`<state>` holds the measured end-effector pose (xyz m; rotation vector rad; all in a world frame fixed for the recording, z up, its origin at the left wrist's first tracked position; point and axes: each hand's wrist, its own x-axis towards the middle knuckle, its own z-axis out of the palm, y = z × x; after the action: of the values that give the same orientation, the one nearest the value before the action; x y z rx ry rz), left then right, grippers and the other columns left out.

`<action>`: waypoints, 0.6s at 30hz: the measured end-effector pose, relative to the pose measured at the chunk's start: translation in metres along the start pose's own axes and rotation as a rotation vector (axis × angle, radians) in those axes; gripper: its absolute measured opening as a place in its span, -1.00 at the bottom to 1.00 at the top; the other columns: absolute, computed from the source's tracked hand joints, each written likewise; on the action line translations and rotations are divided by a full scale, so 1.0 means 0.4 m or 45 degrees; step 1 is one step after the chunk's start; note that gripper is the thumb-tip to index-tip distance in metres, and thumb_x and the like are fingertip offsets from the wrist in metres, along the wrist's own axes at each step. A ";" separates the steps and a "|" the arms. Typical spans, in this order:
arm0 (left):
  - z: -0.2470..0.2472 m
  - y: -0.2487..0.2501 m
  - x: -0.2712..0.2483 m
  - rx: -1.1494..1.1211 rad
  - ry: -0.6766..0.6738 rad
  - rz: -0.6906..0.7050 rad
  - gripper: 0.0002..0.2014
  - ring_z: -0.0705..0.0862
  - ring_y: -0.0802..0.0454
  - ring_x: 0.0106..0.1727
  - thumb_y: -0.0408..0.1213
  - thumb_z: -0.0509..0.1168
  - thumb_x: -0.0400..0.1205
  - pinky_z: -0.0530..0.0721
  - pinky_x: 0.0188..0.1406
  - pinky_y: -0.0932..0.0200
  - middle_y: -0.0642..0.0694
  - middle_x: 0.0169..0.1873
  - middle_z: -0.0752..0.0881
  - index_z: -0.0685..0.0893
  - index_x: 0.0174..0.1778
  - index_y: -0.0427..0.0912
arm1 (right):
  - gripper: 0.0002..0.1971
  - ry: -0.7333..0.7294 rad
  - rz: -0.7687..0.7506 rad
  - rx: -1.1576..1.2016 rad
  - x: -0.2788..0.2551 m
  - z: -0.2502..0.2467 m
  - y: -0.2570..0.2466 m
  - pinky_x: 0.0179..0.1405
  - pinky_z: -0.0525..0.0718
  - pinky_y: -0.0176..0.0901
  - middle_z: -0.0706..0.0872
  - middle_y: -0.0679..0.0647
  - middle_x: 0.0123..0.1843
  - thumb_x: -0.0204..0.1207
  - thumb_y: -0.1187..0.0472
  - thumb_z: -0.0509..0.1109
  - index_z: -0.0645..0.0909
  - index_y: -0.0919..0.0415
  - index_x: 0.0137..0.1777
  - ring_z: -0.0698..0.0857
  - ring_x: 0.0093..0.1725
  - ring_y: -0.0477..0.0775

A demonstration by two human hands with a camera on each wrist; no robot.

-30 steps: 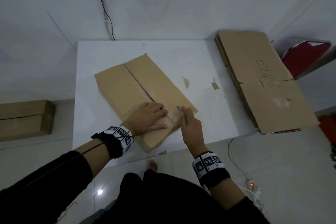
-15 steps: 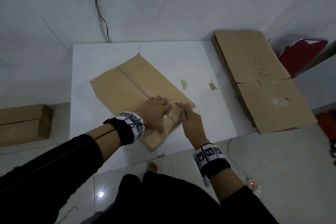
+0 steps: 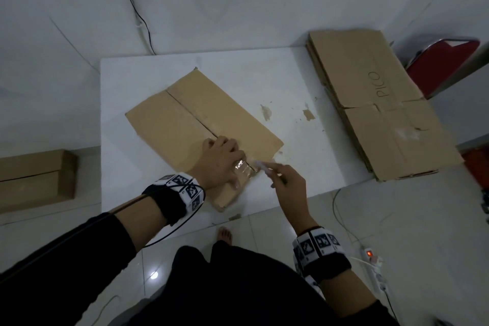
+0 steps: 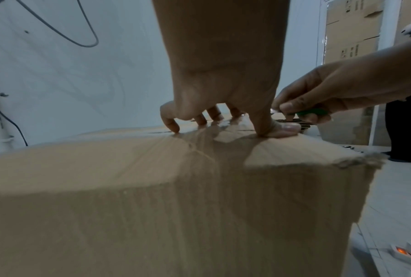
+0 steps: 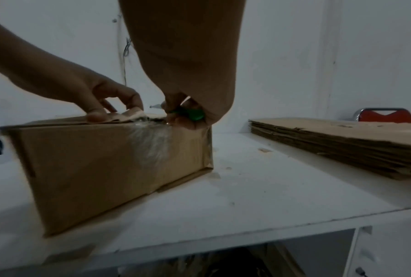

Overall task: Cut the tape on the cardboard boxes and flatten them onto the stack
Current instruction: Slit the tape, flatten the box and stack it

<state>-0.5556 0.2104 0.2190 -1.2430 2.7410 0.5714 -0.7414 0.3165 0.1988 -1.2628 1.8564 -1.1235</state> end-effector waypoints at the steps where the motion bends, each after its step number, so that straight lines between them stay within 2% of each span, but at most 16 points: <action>1: 0.000 0.001 -0.002 0.000 0.016 0.000 -0.35 0.30 -0.05 0.35 0.25 0.49 0.26 0.15 0.21 -0.03 0.03 0.20 0.46 0.59 0.25 0.11 | -0.87 -0.023 0.015 0.026 -0.016 0.006 -0.007 -0.25 0.72 -0.15 0.74 -0.07 -0.18 0.62 0.14 0.43 0.77 0.02 0.10 0.68 -0.23 -0.01; 3: 0.000 0.002 -0.007 -0.022 0.040 -0.002 -0.36 0.31 -0.07 0.36 0.24 0.50 0.25 0.15 0.22 -0.04 0.02 0.20 0.47 0.61 0.23 0.09 | -0.94 -0.003 0.060 0.060 -0.026 0.020 -0.015 -0.22 0.74 -0.07 0.74 -0.14 -0.25 0.58 0.11 0.47 0.73 0.01 0.01 0.67 -0.25 0.01; 5: 0.001 0.002 -0.011 -0.038 0.046 -0.002 -0.35 0.30 -0.07 0.36 0.24 0.49 0.26 0.14 0.24 -0.04 0.01 0.21 0.47 0.61 0.25 0.08 | -0.93 -0.002 0.085 0.065 -0.021 0.029 -0.020 -0.20 0.74 -0.02 0.75 -0.16 -0.21 0.57 0.12 0.48 0.70 0.08 -0.11 0.66 -0.24 -0.07; 7: 0.001 0.002 -0.014 -0.030 0.047 0.000 -0.33 0.29 -0.07 0.37 0.25 0.48 0.27 0.14 0.25 -0.04 0.00 0.22 0.46 0.59 0.28 0.08 | -0.87 -0.022 0.079 0.062 -0.019 0.033 -0.021 -0.26 0.67 -0.21 0.75 -0.13 -0.22 0.57 0.15 0.49 0.69 0.15 -0.18 0.61 -0.28 -0.18; 9: 0.001 0.002 -0.017 -0.022 0.057 -0.001 -0.33 0.29 -0.07 0.37 0.26 0.47 0.29 0.13 0.25 -0.03 0.01 0.22 0.45 0.58 0.30 0.09 | -0.85 -0.034 0.063 0.040 -0.022 0.034 -0.028 -0.32 0.52 -0.43 0.76 -0.07 -0.21 0.56 0.19 0.50 0.67 0.19 -0.21 0.56 -0.35 -0.22; 11: 0.001 0.002 -0.021 -0.019 0.060 -0.005 -0.33 0.29 -0.07 0.38 0.25 0.46 0.30 0.14 0.26 -0.04 0.00 0.23 0.44 0.57 0.31 0.09 | -0.86 -0.062 0.098 0.036 -0.023 0.030 -0.025 -0.32 0.49 -0.44 0.77 -0.05 -0.21 0.56 0.21 0.50 0.66 0.17 -0.23 0.57 -0.35 -0.23; 15: 0.002 0.005 -0.029 -0.051 0.094 -0.001 -0.35 0.31 -0.09 0.36 0.22 0.48 0.30 0.17 0.28 -0.06 -0.03 0.21 0.44 0.58 0.28 0.06 | -0.86 -0.179 0.143 0.017 -0.035 0.036 -0.018 -0.28 0.61 -0.32 0.78 -0.01 -0.24 0.52 0.26 0.53 0.67 0.15 -0.26 0.69 -0.27 -0.17; 18: -0.006 0.008 -0.024 -0.046 0.099 0.008 -0.36 0.32 -0.10 0.34 0.19 0.49 0.29 0.20 0.29 -0.04 -0.05 0.20 0.44 0.59 0.26 0.04 | -0.80 -0.223 0.130 -0.010 -0.060 0.086 -0.023 -0.30 0.57 -0.40 0.74 -0.04 -0.28 0.52 0.33 0.51 0.63 0.11 -0.28 0.67 -0.26 -0.18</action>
<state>-0.5515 0.2183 0.2242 -1.2918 2.8112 0.5883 -0.7001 0.3268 0.1924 -1.2151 1.7748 -0.9223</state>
